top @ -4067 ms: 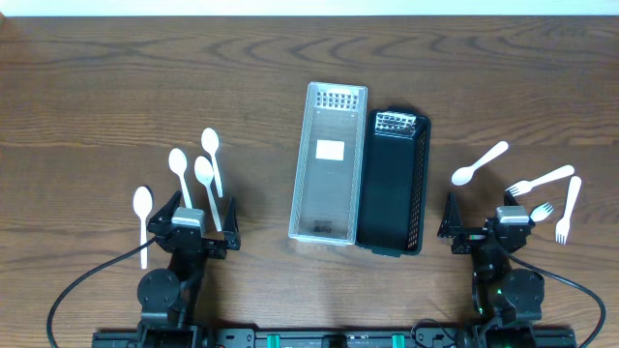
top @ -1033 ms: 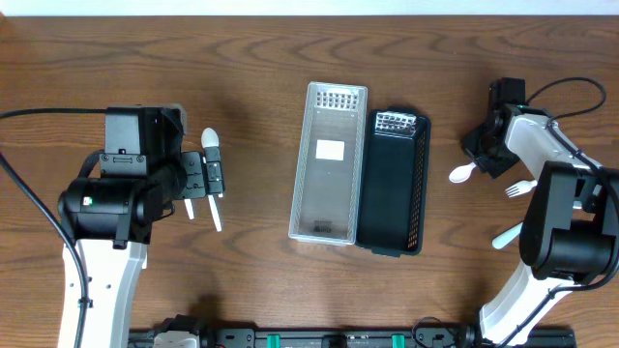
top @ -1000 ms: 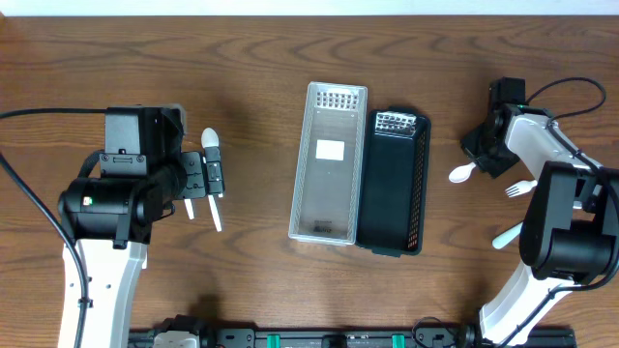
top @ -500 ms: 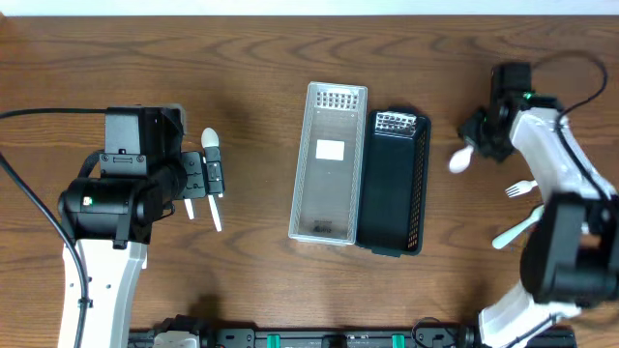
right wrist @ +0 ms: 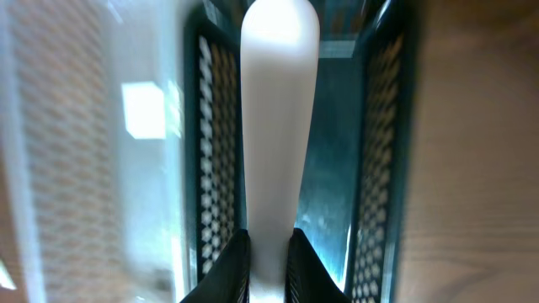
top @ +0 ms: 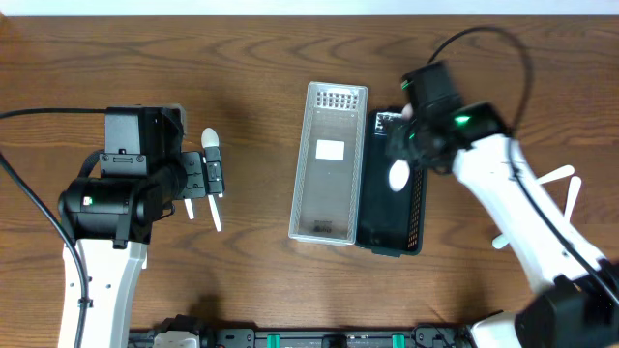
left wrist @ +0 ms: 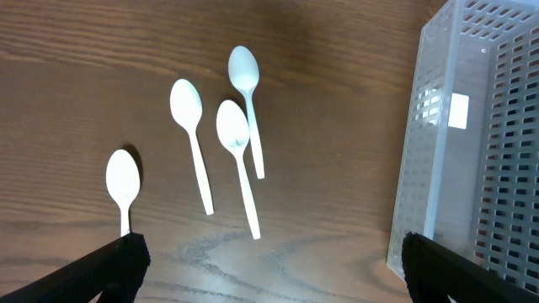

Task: Pack container
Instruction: 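Carry the spoon over the dark green basket and release it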

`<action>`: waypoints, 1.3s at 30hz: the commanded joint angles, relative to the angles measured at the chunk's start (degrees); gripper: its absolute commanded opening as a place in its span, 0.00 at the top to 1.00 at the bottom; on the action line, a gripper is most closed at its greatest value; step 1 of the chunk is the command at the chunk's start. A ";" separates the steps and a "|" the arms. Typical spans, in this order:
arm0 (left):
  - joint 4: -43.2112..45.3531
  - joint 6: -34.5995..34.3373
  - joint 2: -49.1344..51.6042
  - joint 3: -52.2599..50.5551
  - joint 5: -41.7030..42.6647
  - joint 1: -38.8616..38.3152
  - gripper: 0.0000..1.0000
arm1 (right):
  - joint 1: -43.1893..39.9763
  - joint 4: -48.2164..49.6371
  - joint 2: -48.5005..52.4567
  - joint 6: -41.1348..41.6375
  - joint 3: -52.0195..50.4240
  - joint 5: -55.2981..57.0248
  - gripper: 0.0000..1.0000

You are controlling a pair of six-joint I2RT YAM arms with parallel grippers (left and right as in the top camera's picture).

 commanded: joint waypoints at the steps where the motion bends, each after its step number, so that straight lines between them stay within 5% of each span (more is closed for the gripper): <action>1: -0.31 0.79 0.07 1.11 -0.72 -0.17 0.02 | 1.99 2.51 3.04 3.08 -5.03 -1.01 0.95; 7: -0.31 0.76 0.07 1.11 -0.70 -0.17 0.02 | 2.91 6.91 7.74 1.95 -8.48 -3.34 0.85; 11: -0.31 0.79 0.07 1.11 -0.72 -0.17 0.02 | 2.78 7.74 7.26 -1.38 -6.60 -3.37 0.65; 15: -0.31 0.79 0.07 1.11 -0.72 -0.17 0.02 | 1.81 5.77 5.51 -4.15 -0.79 -3.26 0.56; 29: -0.31 0.76 0.09 1.11 -0.72 -0.17 0.02 | -15.45 -2.29 4.76 -1.70 3.08 2.12 0.92; 39: -0.31 0.76 0.09 1.11 -0.72 -0.17 0.02 | -15.08 -2.29 14.73 -3.48 2.75 -1.36 0.93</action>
